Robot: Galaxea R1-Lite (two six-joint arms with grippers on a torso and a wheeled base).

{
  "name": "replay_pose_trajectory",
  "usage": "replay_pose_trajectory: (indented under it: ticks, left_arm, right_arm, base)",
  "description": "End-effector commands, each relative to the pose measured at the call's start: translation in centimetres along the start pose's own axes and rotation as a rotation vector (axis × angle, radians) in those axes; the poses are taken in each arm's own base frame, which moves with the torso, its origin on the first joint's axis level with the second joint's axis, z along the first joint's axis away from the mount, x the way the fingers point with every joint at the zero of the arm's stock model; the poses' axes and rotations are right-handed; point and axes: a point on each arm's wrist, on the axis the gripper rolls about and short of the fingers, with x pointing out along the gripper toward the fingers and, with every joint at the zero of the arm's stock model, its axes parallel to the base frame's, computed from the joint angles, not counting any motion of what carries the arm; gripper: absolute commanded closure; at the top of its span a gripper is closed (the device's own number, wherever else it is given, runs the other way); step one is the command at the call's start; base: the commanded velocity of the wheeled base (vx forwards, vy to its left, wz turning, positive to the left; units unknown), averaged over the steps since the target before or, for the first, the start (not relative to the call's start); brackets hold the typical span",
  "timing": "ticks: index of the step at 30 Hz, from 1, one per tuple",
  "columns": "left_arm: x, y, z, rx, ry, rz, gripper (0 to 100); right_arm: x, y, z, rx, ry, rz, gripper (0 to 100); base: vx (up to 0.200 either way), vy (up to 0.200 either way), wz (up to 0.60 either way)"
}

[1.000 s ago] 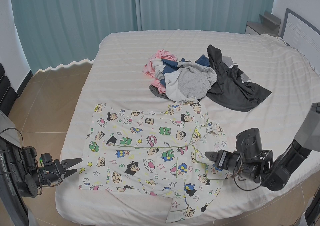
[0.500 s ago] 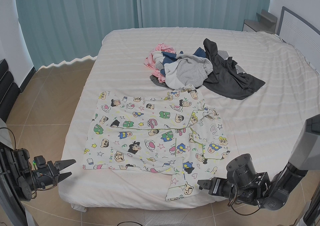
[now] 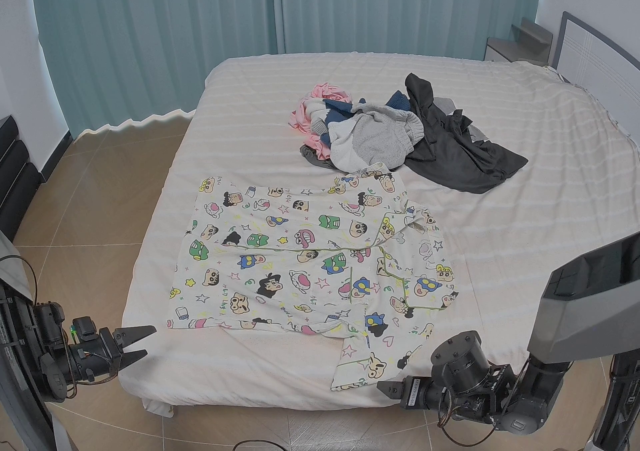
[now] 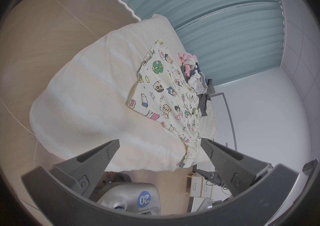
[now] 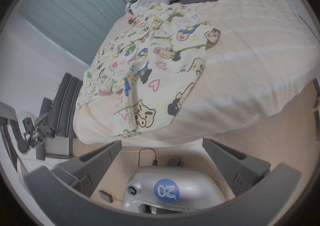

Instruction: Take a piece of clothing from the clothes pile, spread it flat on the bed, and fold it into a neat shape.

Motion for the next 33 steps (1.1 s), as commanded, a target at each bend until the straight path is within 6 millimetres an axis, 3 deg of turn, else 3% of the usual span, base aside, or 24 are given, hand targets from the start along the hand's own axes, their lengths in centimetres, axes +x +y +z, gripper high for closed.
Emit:
replay_pose_trajectory:
  ticks: [1,11,17,22,23,33]
  left_arm:
    - [0.2,0.7,-0.6,0.004,0.022,0.012,0]
    - [0.3,0.9,-0.7,0.02,0.028,0.015,0]
    - [0.3,0.9,-0.7,0.018,0.029,0.015,0]
    - [0.3,0.9,-0.8,0.019,0.03,0.014,0]
    - [0.3,0.9,-0.8,0.019,0.03,0.014,0]
    - [0.3,0.9,-0.8,0.019,0.03,0.016,0]
  right_arm:
    - [2.1,-0.3,-1.4,-0.077,0.04,-0.014,0]
    - [4.4,1.1,-0.3,-0.101,-0.023,0.025,0]
    - [6.3,0.9,-0.4,-0.126,-0.024,0.01,0]
    - [6.5,1.2,-0.2,-0.123,-0.036,0.021,0]
    - [6.5,1.2,-0.1,-0.123,-0.039,0.023,100]
    - [5.9,0.9,-0.3,-0.123,-0.036,0.01,100]
  base:
    - [0.0,0.0,0.0]
    - [0.0,0.0,0.0]
    - [0.0,0.0,0.0]
    - [0.0,0.0,0.0]
    - [0.0,0.0,0.0]
    - [0.0,0.0,0.0]
